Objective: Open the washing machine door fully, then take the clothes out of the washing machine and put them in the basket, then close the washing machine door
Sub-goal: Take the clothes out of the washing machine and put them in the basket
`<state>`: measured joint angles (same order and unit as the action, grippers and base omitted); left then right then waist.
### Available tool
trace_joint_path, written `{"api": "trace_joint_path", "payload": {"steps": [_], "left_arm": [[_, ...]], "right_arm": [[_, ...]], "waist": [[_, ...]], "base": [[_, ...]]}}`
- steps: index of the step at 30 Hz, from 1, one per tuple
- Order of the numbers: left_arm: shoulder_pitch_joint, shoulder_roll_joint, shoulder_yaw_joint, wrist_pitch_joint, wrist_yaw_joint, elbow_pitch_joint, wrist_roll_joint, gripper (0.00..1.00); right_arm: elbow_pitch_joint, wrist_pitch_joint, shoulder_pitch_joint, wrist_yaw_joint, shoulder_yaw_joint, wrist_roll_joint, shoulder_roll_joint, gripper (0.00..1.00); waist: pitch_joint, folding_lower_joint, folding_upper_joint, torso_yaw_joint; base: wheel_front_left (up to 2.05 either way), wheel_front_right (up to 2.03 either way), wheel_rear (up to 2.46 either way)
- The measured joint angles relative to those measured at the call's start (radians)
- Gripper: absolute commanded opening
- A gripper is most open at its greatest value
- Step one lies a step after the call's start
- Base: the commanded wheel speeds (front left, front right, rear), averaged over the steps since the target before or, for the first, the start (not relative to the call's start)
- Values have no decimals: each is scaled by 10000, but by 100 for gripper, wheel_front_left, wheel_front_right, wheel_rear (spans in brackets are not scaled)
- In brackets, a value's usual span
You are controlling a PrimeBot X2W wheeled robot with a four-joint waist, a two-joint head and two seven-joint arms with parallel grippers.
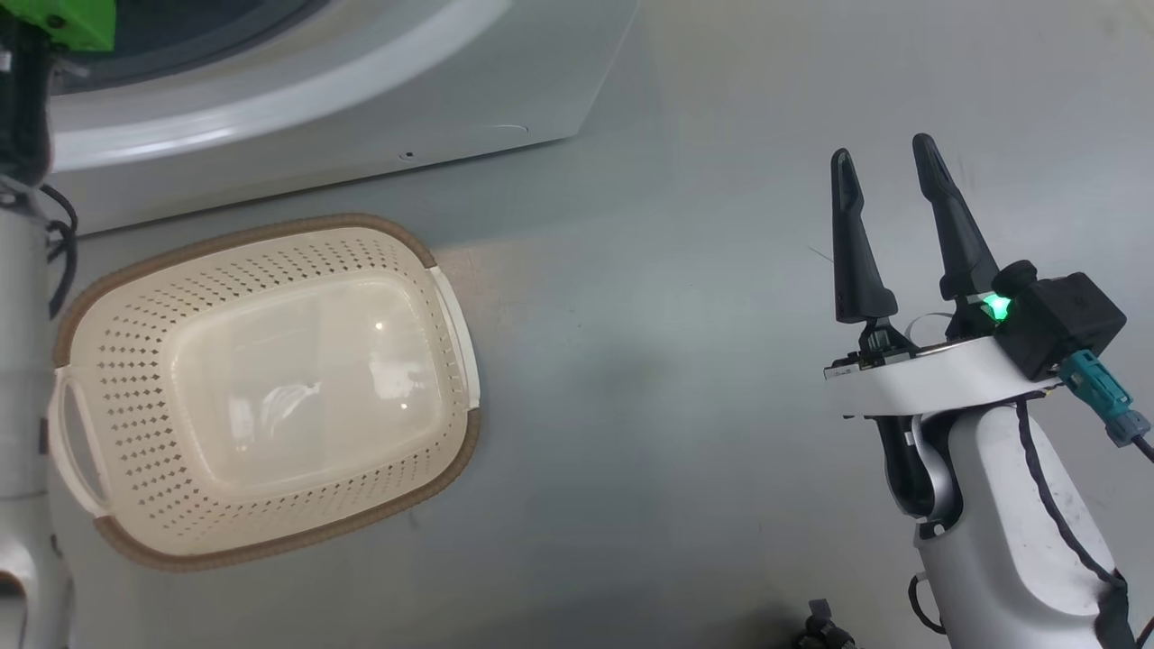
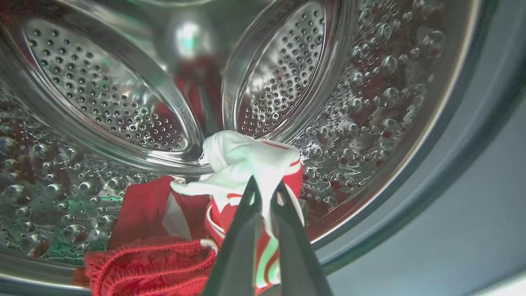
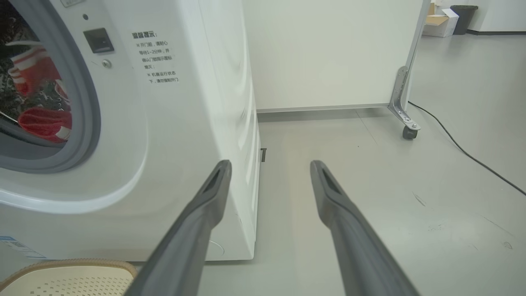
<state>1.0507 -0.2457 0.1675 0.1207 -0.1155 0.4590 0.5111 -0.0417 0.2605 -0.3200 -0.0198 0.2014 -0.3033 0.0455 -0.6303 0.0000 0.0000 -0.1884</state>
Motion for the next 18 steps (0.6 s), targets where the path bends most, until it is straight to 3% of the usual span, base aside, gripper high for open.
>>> {"api": "trace_joint_path", "payload": {"steps": [12,18], "left_arm": [[-2129,311,-169,-2476,-25,-1022,-228,0],[-3146,410,-244,-3363,282,-1467,-568,0]], "right_arm": [[-305,0,473,-232,-219,372,0,100],[-453,0,777,-318,-286,487,2,100]], "waist": [[1030,0,0,607],[1623,0,0,895]], "base": [[0,0,0],[0,0,0]]}}
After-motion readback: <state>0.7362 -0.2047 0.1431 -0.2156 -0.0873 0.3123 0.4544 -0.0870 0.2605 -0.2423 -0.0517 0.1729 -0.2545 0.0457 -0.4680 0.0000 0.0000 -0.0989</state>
